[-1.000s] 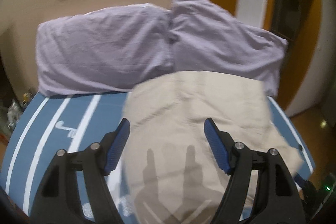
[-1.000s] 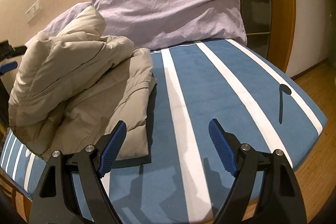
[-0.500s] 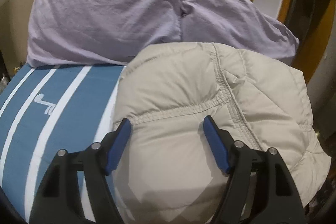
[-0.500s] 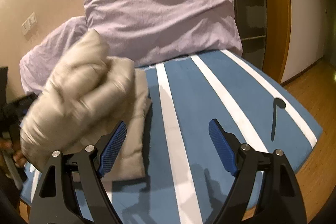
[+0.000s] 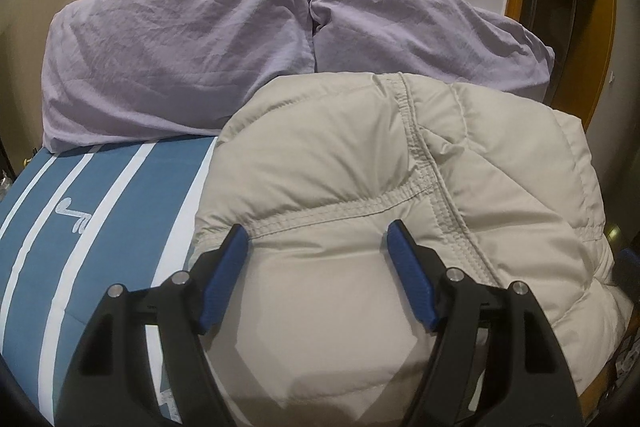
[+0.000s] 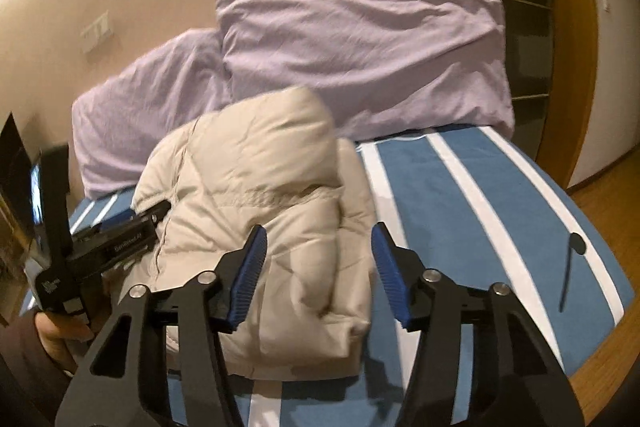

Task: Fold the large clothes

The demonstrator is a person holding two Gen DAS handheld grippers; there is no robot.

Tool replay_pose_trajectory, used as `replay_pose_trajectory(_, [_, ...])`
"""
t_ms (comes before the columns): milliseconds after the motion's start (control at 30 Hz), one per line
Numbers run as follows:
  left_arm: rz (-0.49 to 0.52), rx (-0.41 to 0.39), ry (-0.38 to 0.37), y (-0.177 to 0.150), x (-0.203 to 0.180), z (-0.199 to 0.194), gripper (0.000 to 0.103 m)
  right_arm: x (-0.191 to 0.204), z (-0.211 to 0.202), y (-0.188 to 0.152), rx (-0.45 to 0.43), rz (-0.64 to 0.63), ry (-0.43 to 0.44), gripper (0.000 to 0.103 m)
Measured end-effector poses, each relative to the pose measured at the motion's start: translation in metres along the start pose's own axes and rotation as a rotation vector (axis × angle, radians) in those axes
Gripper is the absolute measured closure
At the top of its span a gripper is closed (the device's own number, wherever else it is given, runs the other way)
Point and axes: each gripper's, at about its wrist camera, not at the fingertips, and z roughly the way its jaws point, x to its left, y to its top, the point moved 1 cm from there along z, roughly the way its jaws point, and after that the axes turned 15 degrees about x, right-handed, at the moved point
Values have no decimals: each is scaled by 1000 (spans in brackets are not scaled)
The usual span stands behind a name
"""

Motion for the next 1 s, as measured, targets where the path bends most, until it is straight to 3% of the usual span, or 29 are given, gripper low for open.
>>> replay_pose_trajectory(267, [23, -8, -8, -1, -5, 0, 31, -12, 46, -17, 119, 40, 0, 49])
replay_pose_trajectory(833, [67, -46, 40, -6, -20, 6, 27, -19, 80, -28, 152, 59, -3, 49])
replay_pose_trajectory(1000, [89, -22, 43, -2, -23, 0, 25, -19, 82, -28, 154, 54, -3, 49])
